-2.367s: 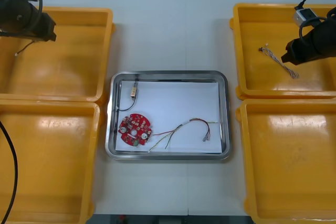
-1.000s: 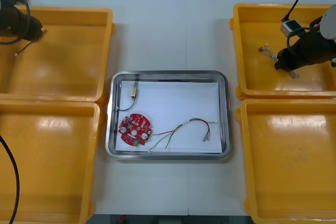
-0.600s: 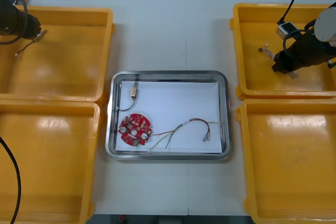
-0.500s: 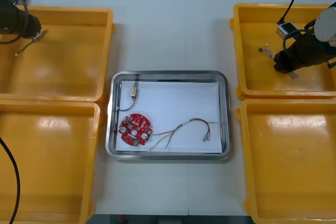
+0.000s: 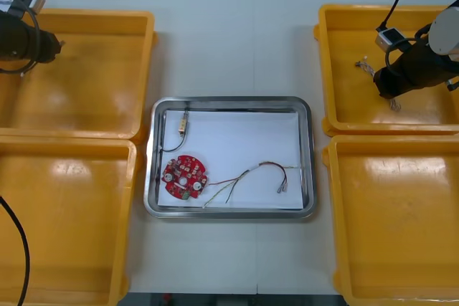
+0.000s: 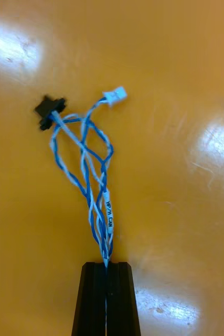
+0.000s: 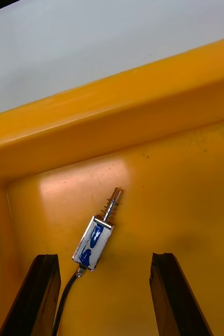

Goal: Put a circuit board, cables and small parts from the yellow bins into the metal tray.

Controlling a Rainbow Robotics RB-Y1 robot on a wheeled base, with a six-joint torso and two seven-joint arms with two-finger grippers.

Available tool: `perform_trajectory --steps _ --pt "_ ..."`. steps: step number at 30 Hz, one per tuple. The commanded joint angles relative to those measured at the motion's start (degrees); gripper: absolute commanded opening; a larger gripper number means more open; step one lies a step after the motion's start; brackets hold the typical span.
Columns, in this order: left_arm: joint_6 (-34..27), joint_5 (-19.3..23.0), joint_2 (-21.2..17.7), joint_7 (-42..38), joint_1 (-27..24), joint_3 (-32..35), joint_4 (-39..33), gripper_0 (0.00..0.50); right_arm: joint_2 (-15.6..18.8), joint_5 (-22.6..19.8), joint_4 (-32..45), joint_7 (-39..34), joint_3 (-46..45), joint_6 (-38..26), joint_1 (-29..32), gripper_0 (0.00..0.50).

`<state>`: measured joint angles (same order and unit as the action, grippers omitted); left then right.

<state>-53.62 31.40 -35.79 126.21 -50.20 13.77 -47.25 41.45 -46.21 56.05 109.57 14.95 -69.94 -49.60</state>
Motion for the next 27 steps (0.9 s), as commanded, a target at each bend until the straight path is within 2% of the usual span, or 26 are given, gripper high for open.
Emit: perform_trajectory --steps 1,11,18,27 --pt "2.9 0.5 -2.7 8.4 -2.7 1.0 0.8 0.500 2.5 1.0 7.1 3.3 -1.2 -5.6 -1.6 0.000" --pt "5.9 0.1 -2.8 8.4 -2.8 0.6 2.1 0.500 3.2 2.0 16.6 4.2 -7.7 -17.6 -1.6 0.000" --pt "6.9 0.9 -2.7 8.4 -2.8 -0.2 4.4 0.500 3.4 0.7 23.1 4.7 -12.8 -26.8 -1.6 0.000" --pt "8.0 0.9 -2.0 8.2 -2.8 -0.4 6.0 0.500 3.5 -0.5 31.7 4.9 -15.1 -34.6 -1.6 0.000"
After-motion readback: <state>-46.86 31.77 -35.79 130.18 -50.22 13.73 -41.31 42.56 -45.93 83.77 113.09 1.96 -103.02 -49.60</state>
